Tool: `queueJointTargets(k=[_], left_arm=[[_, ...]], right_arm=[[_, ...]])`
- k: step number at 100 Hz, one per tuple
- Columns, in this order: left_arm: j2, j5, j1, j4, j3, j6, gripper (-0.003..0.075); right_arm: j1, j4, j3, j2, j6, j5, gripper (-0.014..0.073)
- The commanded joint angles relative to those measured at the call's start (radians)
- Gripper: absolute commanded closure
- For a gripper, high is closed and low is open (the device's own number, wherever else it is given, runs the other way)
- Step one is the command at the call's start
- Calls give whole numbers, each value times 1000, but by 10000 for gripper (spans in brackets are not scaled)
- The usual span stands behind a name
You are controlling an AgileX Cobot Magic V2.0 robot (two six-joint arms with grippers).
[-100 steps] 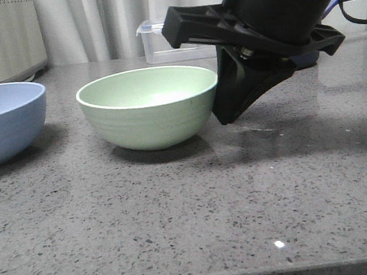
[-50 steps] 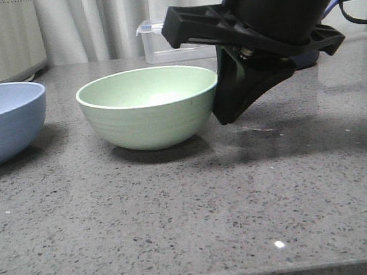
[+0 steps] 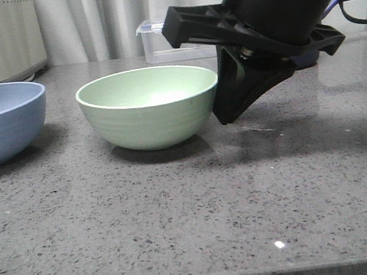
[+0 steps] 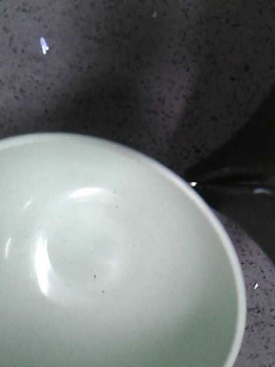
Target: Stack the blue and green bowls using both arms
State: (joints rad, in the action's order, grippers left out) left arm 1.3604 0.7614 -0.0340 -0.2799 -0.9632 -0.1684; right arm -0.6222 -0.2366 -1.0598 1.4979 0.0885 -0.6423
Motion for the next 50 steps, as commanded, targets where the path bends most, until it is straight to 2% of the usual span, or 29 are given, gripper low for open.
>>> queueJointTargets(k=[1,11,42,50], left_arm=[[-11,-46,-7,-21,-34,-1,327],[-9,-46,-7,-25,-34,-1,392],[-9,-44,-7,-38,-34,-1,738],[-9,-44,-7,-38,-34,-1,741]], right_arm=[[2,-13,-23,-33,-12,39,674],[2,-13,-23,-33,-12,39,674],[2,-13,-23,-33,-12,39,674],[2,-13,-23,-33,-12,39,674]])
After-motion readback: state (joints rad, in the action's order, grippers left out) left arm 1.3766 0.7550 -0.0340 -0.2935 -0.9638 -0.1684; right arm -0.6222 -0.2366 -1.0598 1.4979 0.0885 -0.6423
